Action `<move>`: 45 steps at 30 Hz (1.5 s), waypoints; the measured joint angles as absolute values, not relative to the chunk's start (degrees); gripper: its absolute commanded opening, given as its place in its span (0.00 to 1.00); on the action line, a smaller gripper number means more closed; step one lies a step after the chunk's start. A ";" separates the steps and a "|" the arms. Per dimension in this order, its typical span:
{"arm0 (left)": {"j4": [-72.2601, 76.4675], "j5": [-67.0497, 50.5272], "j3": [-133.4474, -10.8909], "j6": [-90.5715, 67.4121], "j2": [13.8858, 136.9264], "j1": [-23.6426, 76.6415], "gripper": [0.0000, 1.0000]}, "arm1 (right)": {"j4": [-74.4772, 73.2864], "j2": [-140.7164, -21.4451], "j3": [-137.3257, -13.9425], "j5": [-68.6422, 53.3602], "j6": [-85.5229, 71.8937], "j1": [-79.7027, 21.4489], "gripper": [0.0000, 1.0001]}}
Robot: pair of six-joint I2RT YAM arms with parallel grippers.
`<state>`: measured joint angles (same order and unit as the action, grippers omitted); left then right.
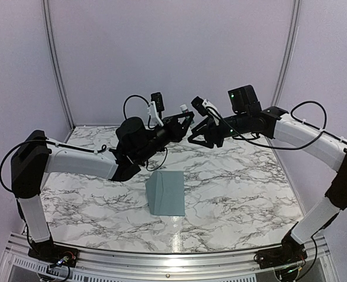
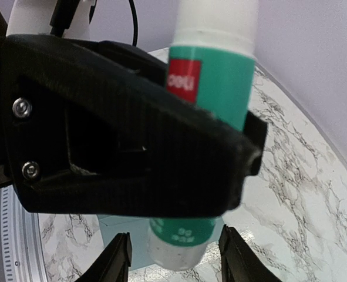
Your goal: Place the letter into the envelope and seal it
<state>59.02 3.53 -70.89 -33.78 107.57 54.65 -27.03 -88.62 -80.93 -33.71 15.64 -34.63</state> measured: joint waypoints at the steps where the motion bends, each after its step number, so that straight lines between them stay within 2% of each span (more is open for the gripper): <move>1: 59.18 3.44 -70.81 -33.91 107.57 54.65 0.00 | -26.87 -88.60 -80.97 -33.39 15.40 -34.61 0.46; 19: 60.23 2.83 -70.52 -35.59 107.57 54.65 0.00 | -25.26 -88.60 -81.67 -32.80 14.57 -34.63 0.37; 28: 60.29 2.83 -70.52 -35.83 107.77 54.65 0.00 | -24.86 -88.58 -81.67 -32.80 14.61 -34.63 0.38; 34: 60.29 2.85 -70.52 -36.05 107.94 54.65 0.00 | -24.84 -88.38 -81.67 -32.84 14.83 -34.63 0.25; 42: 60.31 2.90 -70.50 -36.84 107.98 54.63 0.00 | -24.77 -88.14 -81.67 -32.99 14.79 -34.65 0.29; 45: 60.31 2.92 -70.50 -37.10 107.98 54.63 0.00 | -24.64 -88.14 -81.67 -33.12 14.79 -34.65 0.24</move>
